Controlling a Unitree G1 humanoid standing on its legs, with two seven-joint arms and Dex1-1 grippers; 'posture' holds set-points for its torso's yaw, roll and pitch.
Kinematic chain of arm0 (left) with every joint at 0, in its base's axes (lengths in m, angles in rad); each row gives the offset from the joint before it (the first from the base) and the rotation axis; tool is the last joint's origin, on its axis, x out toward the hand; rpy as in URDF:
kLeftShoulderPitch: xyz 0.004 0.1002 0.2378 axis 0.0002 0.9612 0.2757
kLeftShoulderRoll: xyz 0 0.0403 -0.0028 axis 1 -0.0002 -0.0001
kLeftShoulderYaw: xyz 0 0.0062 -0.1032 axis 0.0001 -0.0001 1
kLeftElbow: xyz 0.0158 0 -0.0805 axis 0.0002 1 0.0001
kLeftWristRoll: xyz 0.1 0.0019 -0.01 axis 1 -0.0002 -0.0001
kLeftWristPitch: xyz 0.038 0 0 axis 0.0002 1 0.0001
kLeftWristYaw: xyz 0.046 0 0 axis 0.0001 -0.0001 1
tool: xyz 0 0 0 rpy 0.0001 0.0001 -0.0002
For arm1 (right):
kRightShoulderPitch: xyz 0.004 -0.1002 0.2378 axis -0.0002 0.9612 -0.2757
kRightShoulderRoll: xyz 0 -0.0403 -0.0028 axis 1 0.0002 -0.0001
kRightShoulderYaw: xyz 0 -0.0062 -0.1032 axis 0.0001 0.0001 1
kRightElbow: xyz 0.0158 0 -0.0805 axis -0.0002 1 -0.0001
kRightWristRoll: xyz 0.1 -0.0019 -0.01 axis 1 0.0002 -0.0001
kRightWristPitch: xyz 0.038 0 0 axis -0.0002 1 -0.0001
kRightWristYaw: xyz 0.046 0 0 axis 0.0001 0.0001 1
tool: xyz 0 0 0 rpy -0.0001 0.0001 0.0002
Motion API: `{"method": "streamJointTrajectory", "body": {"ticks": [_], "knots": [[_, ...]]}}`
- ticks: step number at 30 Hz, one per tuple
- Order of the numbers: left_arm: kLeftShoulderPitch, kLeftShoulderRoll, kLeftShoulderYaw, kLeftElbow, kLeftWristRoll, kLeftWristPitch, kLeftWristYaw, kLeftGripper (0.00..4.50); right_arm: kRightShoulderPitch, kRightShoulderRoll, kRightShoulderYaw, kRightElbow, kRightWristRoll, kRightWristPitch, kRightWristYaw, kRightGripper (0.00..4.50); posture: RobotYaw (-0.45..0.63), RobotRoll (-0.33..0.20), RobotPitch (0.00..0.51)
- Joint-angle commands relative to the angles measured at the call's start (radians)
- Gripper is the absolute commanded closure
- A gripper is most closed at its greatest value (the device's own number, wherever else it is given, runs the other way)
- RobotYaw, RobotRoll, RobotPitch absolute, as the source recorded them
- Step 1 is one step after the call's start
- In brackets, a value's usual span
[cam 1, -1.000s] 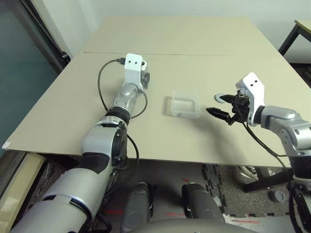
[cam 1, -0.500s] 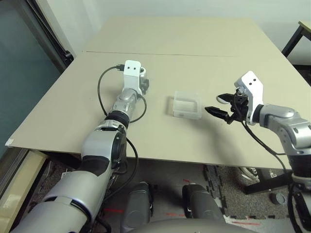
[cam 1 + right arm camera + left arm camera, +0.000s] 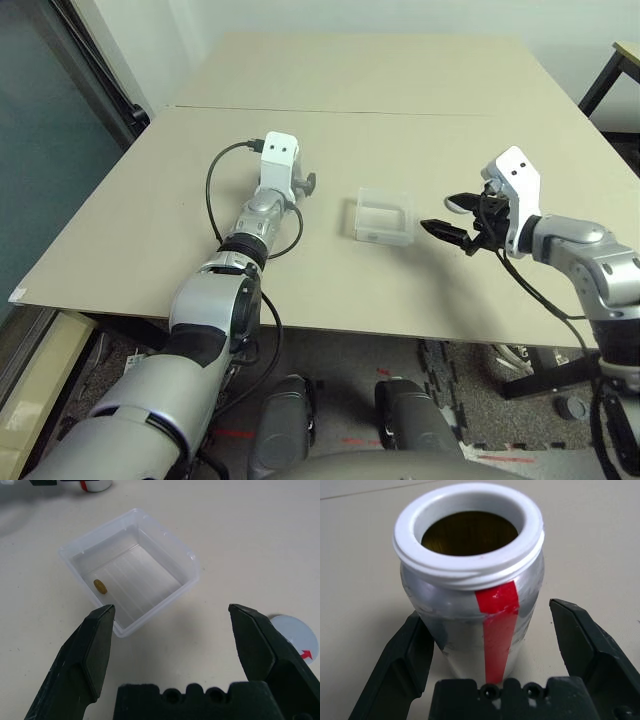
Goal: Pour the medicine from the bottle into the box.
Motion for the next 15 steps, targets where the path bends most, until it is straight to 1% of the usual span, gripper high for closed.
{"method": "streamJointTrajectory", "body": {"ticks": [1, 11, 15], "knots": [[0.018, 0.009, -0.017, -0.022, 0.016, -0.024, 0.007, 0.03, -0.007, 0.001, 0.001, -0.015, 0.002, 0.006, 0.001, 0.00, -0.08, 0.000, 0.095], [0.036, 0.017, -0.026, -0.061, 0.015, -0.037, 0.012, 0.03, -0.014, 0.007, 0.004, -0.005, 0.000, 0.004, 0.004, 0.00, -0.06, 0.000, 0.101], [0.060, 0.013, -0.026, -0.096, 0.008, -0.034, 0.006, 0.03, -0.013, 0.009, 0.005, 0.000, -0.001, 0.000, 0.005, 0.00, -0.05, 0.000, 0.103]]}}
